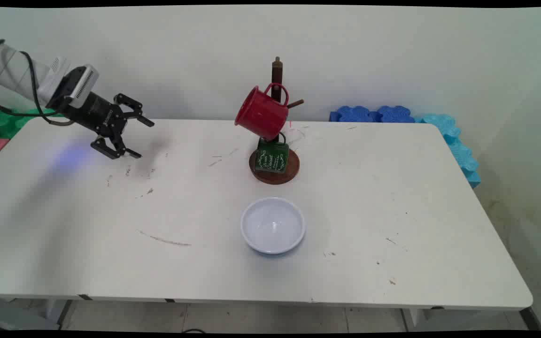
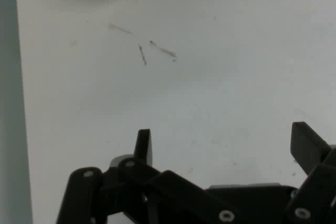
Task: Pick up the red mug from the rack, then place the picked object on the table
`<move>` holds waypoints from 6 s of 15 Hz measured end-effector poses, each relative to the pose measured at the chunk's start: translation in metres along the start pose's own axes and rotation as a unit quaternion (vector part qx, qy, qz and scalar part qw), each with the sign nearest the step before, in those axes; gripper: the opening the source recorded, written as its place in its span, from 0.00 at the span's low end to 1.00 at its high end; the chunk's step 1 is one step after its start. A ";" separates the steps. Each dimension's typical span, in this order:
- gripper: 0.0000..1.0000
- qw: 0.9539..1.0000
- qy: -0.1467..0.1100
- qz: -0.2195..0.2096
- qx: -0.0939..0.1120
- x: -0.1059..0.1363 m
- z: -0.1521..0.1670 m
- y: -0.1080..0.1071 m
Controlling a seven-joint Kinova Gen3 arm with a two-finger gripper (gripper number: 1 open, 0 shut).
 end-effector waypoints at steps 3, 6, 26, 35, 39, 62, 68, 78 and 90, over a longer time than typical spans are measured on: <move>1.00 1.000 0.004 -0.008 0.000 0.001 -0.002 0.000; 1.00 1.000 0.015 -0.025 -0.003 0.006 -0.003 0.001; 1.00 0.969 0.148 -0.197 -0.023 0.076 -0.018 0.000; 1.00 0.955 0.171 -0.242 -0.018 0.126 0.003 -0.003; 1.00 0.949 0.171 -0.266 -0.017 0.145 0.020 -0.006; 1.00 0.928 0.156 -0.335 -0.045 0.217 0.098 -0.021; 1.00 0.927 0.153 -0.340 -0.043 0.225 0.107 -0.025; 0.00 0.926 0.144 -0.346 -0.037 0.229 0.115 -0.030; 0.00 0.927 0.134 -0.349 -0.038 0.232 0.114 -0.026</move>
